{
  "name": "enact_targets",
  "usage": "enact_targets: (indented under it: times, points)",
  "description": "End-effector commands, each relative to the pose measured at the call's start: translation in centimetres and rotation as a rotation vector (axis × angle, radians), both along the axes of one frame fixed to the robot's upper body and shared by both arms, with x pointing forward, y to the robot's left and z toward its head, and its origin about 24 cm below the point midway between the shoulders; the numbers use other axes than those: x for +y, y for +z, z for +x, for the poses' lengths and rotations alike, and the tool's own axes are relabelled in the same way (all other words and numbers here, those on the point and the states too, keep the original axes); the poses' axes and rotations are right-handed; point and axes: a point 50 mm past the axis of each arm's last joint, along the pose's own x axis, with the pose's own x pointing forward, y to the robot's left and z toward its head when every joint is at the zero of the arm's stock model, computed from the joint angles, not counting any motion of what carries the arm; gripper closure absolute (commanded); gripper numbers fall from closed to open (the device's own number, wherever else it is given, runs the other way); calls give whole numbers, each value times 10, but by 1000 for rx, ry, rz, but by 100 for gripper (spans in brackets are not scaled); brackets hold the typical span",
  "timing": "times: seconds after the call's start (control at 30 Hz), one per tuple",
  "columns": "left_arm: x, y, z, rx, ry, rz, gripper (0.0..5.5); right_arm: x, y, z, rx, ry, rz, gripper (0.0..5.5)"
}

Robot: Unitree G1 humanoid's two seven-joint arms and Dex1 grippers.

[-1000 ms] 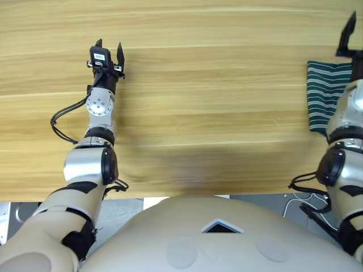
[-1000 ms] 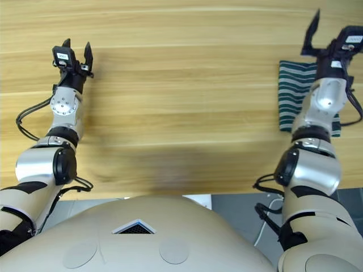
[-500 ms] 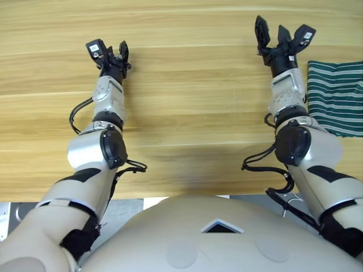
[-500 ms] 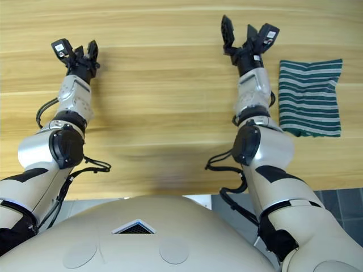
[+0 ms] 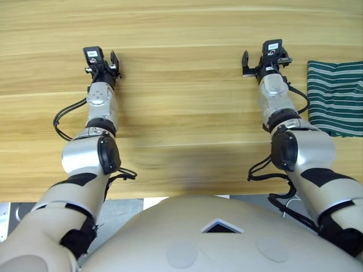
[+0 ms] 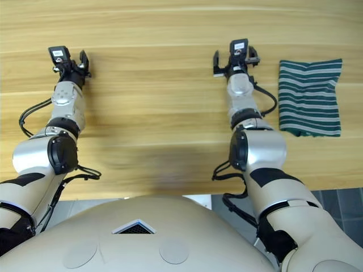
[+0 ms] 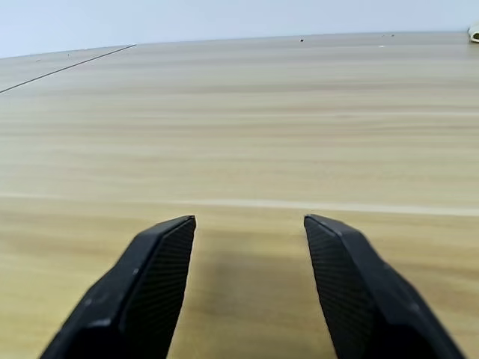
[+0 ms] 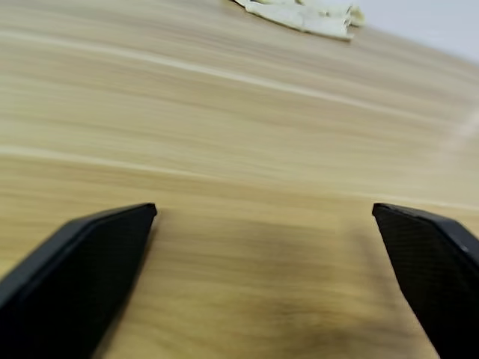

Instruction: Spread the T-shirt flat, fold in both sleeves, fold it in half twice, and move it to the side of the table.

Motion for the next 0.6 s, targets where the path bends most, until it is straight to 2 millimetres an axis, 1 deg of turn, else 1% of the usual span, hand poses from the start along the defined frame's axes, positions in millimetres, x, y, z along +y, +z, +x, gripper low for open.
enact_targets:
  times: [0.03, 0.2, 0.4, 0.6]
  points:
    - [3, -2, 0, 16, 30, -99, 279, -14, -8, -7, 50, -59, -30, 16]
    - [6, -2, 0, 5, 55, -181, 279, -17, -6, -6, 38, -66, -54, 16]
    - [3, -2, 0, 2, 46, -174, 279, -27, -7, -10, 36, -114, -69, 16]
    - [12, -3, -3, 8, 76, -173, 279, -23, -5, -8, 10, -118, -85, 16]
